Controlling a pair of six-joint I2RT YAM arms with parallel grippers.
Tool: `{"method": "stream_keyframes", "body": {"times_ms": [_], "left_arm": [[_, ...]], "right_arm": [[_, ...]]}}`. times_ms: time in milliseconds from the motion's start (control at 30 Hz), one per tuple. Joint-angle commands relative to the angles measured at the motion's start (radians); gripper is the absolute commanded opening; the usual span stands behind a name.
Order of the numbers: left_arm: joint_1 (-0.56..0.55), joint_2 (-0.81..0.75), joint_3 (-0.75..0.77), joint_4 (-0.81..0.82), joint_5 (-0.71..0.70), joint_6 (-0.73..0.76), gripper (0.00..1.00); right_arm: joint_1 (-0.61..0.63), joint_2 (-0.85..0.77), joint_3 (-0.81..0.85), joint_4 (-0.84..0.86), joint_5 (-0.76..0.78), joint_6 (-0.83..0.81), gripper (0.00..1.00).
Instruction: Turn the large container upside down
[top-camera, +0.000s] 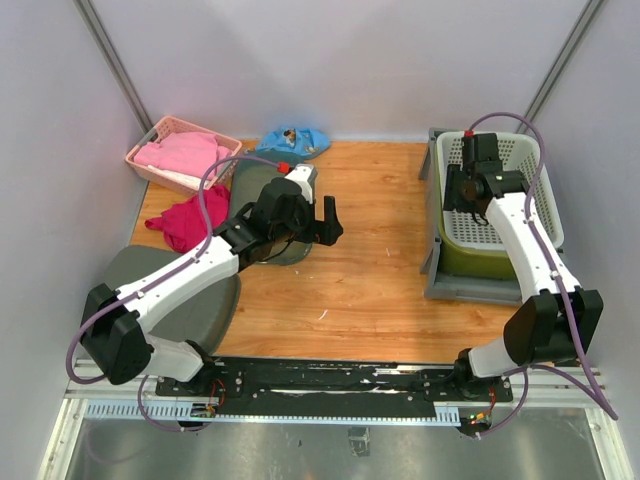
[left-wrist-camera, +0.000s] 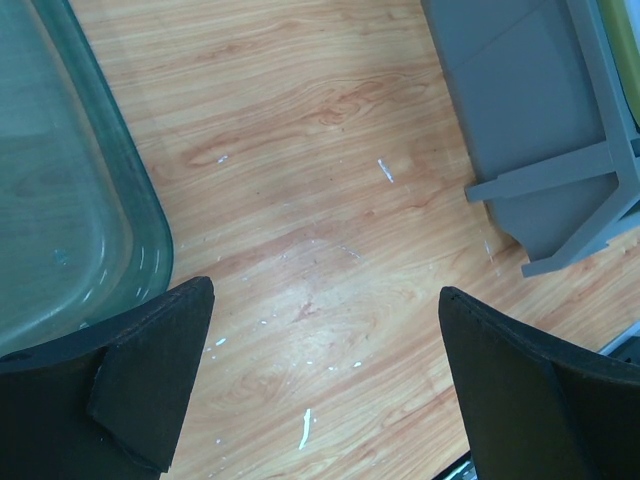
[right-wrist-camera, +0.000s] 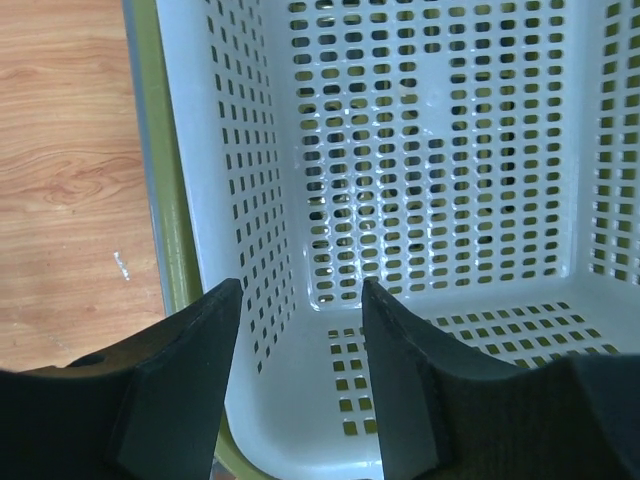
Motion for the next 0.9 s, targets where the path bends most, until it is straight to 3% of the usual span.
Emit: {"method": "stream_keyframes", "body": {"times_ms": [0, 167, 867], "left_arm": [[-0.004, 0.0, -0.001, 0.038, -0.001, 0.014, 0.99], [-0.004, 0.014, 0.006, 0.034, 0.004, 0.012, 0.99], [-0.004, 0.022, 0.011, 0.017, 0.014, 0.004, 0.99]], "right_arm": [[-0.04, -0.037, -0.031, 0.021, -0.143, -0.039, 0.53], [-0.041, -0.032, -0.049, 0.043, -0.238, -0.058, 0.55], [-0.046, -0.037, -0.09, 0.05, -0.157, -0.073, 0.44]]}}
